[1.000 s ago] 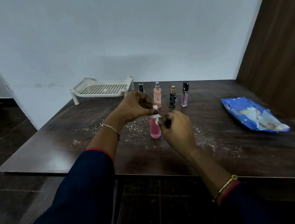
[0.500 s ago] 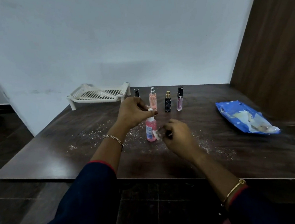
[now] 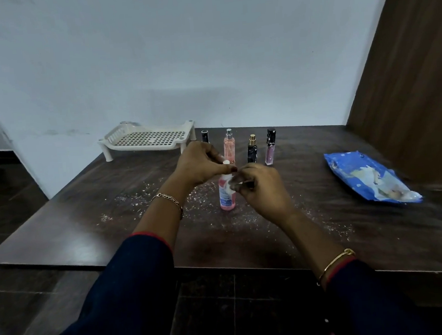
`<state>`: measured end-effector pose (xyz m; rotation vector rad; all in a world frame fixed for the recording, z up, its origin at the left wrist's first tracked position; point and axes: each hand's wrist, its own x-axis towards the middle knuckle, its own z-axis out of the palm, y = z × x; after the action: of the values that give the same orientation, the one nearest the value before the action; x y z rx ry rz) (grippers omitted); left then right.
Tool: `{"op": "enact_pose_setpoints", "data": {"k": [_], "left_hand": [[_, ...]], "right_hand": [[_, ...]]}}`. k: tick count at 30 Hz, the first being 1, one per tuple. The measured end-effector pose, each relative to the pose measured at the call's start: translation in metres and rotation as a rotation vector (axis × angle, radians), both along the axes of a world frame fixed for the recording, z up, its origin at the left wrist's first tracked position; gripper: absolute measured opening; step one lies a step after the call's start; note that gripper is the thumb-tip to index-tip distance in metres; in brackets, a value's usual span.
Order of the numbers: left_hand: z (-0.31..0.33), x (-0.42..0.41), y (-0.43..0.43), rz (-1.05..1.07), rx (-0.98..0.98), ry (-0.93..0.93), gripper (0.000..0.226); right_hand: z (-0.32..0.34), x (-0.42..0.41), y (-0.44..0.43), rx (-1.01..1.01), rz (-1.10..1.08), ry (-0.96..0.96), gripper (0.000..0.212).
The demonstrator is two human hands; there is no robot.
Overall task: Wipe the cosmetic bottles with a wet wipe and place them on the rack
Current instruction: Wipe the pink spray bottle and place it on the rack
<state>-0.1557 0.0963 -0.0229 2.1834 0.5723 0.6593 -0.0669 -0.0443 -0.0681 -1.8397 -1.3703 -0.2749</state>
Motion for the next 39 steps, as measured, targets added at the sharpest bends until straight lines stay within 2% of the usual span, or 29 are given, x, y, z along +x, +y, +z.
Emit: {"op": "enact_pose_setpoints", "data": {"k": [4,7,9,12,14,15,18,21,24,28,31,36,39], "left_hand": [[0.001,-0.001,0.0,-0.023,-0.004,0.014,0.031],[0.0,-0.002,-0.001,-0.026,-0.03,0.017,0.033],[0.0,-0.003,-0.003,-0.025,-0.031,0.008,0.033],[0.001,-0.003,-0.005,-0.021,-0.037,0.003,0.033],[0.001,-0.003,-0.005,-0.017,-0.035,0.007,0.032],[0.0,-0.002,-0.004,-0.012,-0.033,0.007,0.031],[-0.002,-0.001,-0.005,0.014,-0.005,-0.006,0.029],[-0.004,-0.002,-0.007,0.036,-0.007,-0.028,0.028],[-0.004,-0.003,-0.009,0.046,-0.007,-0.035,0.027],[-0.003,-0.004,-0.013,0.044,-0.02,-0.036,0.027],[-0.004,-0.005,-0.015,0.064,-0.011,-0.04,0.027],[-0.004,-0.005,-0.019,0.091,0.007,-0.043,0.027],[-0.004,-0.005,-0.021,0.08,0.003,-0.05,0.027]], "right_hand": [[-0.001,0.004,-0.002,0.004,-0.031,0.073,0.007],[-0.015,0.007,-0.007,-0.186,-0.111,0.114,0.009],[-0.023,0.007,-0.008,-0.177,-0.164,0.204,0.01],[-0.018,0.01,-0.005,0.067,-0.195,0.55,0.015],[-0.008,0.009,-0.001,0.193,-0.093,0.801,0.015],[-0.005,0.007,0.001,0.205,-0.045,0.863,0.014],[-0.005,-0.006,0.006,0.153,-0.014,0.796,0.016],[-0.014,-0.015,0.008,0.208,-0.092,0.672,0.024],[-0.019,-0.02,0.007,0.244,-0.118,0.63,0.032],[-0.018,-0.021,0.008,0.278,-0.133,0.664,0.034],[-0.02,-0.023,0.008,0.29,-0.154,0.688,0.025],[-0.034,-0.021,0.0,0.12,-0.184,0.683,0.028],[-0.035,-0.021,-0.004,0.17,-0.211,0.731,0.027]]}}
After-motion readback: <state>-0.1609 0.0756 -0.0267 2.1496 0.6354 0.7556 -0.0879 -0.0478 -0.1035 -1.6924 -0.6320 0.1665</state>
